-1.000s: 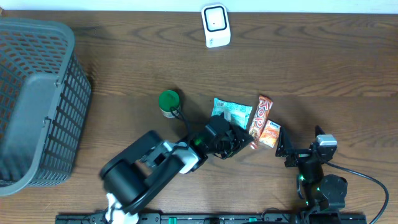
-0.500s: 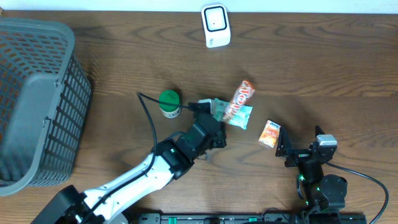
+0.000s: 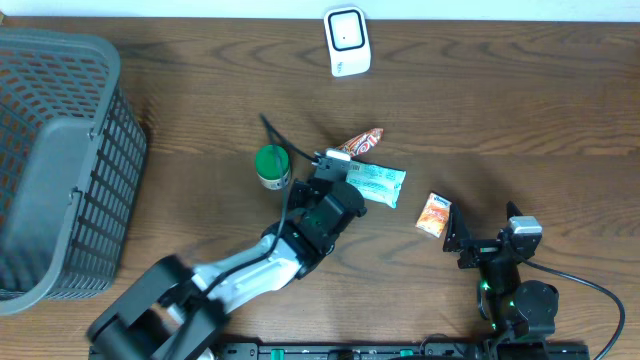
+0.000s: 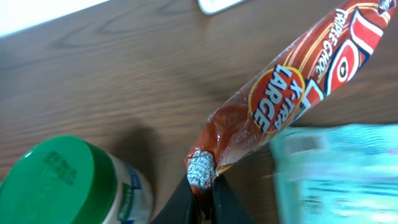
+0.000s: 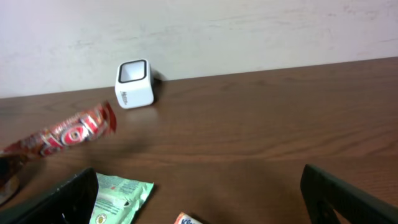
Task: Scan the item barcode
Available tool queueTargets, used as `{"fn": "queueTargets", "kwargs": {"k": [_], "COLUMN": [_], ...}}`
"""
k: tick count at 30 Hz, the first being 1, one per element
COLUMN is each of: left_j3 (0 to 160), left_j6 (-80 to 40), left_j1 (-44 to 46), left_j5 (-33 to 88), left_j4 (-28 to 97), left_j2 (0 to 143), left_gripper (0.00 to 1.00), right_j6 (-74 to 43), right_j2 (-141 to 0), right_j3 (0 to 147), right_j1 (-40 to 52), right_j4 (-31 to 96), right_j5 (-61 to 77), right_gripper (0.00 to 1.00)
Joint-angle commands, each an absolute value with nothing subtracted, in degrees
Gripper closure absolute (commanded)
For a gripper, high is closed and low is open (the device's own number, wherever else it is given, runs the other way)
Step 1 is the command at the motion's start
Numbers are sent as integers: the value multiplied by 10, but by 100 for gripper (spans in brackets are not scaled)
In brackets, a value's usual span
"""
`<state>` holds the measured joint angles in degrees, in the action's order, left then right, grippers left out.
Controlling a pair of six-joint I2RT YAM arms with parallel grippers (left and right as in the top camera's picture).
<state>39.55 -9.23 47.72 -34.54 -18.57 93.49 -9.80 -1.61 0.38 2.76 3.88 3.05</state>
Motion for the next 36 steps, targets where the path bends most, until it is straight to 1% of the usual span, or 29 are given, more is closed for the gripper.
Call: {"fn": "queueTargets", "kwargs": {"k": [1,6,9,15,19,23,25,29,30,31,36], "left_j3": [394,394,394,394,393,384,376,369,369,369,369], "left_j6": [-2,50,81,86,85,83,83,84,86,89,109], "left_j1": [485,522,564,650,684,698,698,700,701,708,738], "left_j5": [-449,-536,-565,-565,-564,-561,-560,-560,-560,-560,-562], "left_j4": [-207,-216,-220,-206,-165,-133,-128,-124,-124,-125,-125], "left_j2": [972,994,994,994,994,994,994,994,994,994,994], "left_gripper": [93,93,93,93,92,92,84,83,79,66,66], "right_j6": [-89,-89,-89,-89,-89,-89,-89,-89,-89,-89,-89], "right_j2": [-15,-15,-15,-15,-15,-15,-15,-15,-15,-15,-15], "right_j3": [3,3,3,3,3,3,3,3,3,3,3], "right_j1": [31,31,31,31,31,31,31,31,31,31,31], "right_j4": [41,41,41,41,41,41,41,41,41,41,41], "right_j5": [33,33,33,33,33,33,33,33,33,33,33], "right_gripper": [1,1,1,1,1,1,1,1,1,1,1]}}
